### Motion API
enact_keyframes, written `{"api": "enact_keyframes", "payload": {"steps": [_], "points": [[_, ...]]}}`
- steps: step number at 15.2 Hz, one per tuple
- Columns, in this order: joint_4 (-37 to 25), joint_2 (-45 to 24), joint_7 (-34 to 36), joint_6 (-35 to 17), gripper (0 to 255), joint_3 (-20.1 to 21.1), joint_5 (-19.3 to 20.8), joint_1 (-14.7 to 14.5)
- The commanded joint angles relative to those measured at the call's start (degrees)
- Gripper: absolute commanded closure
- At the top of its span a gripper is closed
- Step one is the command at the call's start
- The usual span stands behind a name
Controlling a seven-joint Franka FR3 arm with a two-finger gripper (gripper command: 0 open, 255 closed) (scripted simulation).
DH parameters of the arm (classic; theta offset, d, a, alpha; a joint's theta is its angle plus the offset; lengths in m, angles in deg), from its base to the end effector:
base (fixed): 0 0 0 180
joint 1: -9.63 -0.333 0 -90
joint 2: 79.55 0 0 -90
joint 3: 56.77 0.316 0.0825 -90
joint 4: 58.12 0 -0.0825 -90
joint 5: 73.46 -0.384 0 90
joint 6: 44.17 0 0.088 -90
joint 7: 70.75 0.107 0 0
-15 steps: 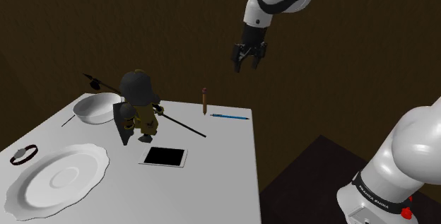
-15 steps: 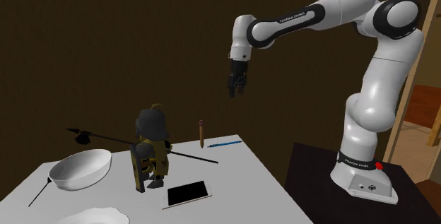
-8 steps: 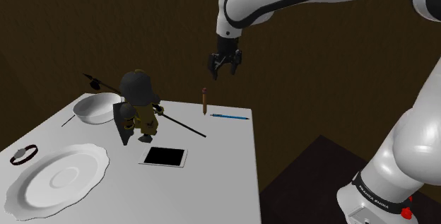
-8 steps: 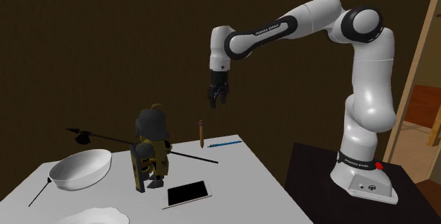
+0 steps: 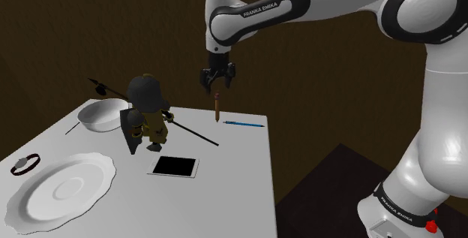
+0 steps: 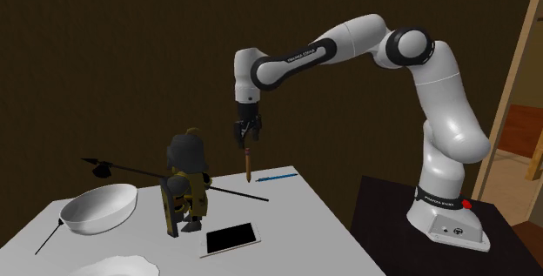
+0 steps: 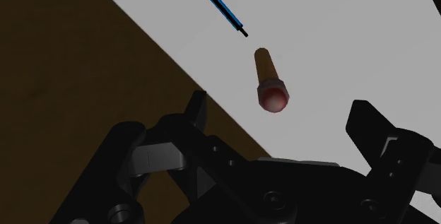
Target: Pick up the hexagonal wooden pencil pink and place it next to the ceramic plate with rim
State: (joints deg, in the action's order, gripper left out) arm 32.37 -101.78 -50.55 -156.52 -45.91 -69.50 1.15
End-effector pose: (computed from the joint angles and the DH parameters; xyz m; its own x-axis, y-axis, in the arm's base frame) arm 0.6375 0.2027 0.4183 1.0000 -0.0025 -0.0017 -0.0025 -1.0000 -0.0072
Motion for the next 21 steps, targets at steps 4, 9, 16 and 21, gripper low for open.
{"api": "enact_keyframes", "payload": {"steps": [4,9,16,21], "points": [[1.1,-1.8,0.3,-2.8,0,-0.1,0.4,-0.2],[2.2,-2.4,0.4,-4.5,0,-0.2,0.6,-0.2],[2.2,-2.4,0.4,-4.5,255,-0.2,0.6,-0.2],[2.2,-2.4,0.4,-4.5,255,-0.2,0.6,-0.2]]}}
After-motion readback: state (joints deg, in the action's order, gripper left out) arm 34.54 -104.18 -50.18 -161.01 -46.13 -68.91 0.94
